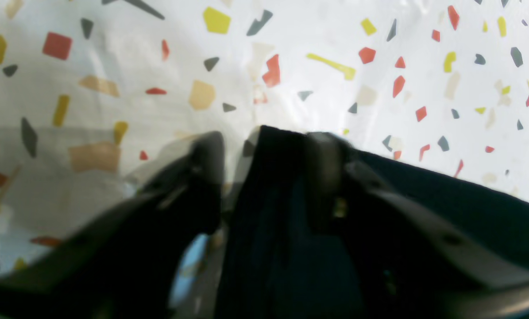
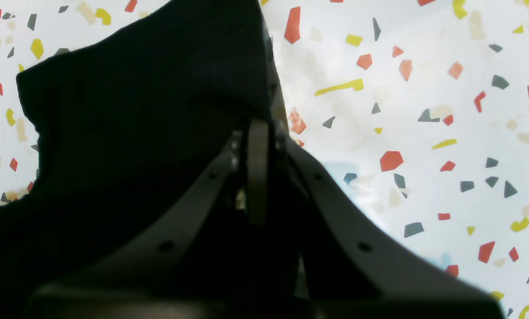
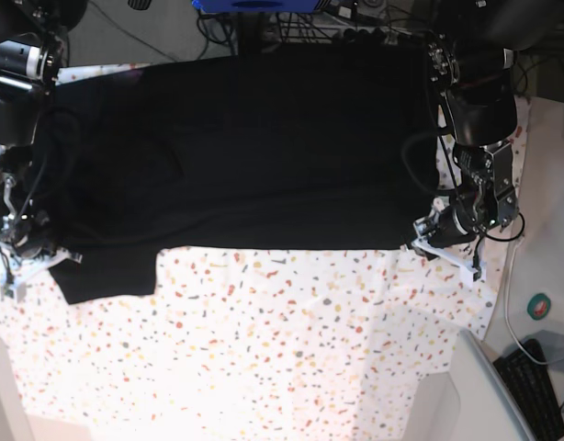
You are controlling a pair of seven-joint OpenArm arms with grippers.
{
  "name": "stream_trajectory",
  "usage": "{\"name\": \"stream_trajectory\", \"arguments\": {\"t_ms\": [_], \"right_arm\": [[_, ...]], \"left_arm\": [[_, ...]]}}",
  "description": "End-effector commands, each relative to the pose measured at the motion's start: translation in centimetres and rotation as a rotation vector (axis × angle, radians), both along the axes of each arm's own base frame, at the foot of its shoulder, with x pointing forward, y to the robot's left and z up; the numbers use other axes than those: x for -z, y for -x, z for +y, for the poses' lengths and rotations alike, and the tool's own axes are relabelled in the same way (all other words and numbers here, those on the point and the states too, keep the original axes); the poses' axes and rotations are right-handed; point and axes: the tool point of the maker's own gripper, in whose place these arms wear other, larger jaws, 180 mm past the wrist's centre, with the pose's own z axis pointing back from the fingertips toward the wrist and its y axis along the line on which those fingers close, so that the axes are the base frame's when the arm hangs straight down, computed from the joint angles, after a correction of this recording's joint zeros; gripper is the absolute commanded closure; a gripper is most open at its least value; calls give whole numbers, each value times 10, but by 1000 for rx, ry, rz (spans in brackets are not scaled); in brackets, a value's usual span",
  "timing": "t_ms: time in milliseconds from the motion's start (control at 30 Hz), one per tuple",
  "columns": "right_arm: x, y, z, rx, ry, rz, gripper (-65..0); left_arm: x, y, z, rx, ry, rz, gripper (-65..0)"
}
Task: Layout the t-shirt on the table in an organized manner, then fold the t-shirt properly
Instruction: 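Grasp the black shirt's hem edge with both grippers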
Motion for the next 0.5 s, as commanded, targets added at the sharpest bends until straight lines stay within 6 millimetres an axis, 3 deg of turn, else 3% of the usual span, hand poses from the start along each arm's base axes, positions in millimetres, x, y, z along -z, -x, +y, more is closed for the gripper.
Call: {"name": "stream_trajectory", "arguments": {"t_ms": [0,100,200,467], "right_arm": [[-20,-17,-9,4,21,-62,0],[-20,-17,-9,4,21,-62,0],[-20,-17,-9,4,21,-62,0],[-21,-17,-9,4,21,-63,0]], "left_arm": [[8,7,-15,32,34,52,-156],[7,7,-15,31,36,51,0],[5,5,-14,28,37,44,0],[-22,-29,-11,30,26,-26,0]]}}
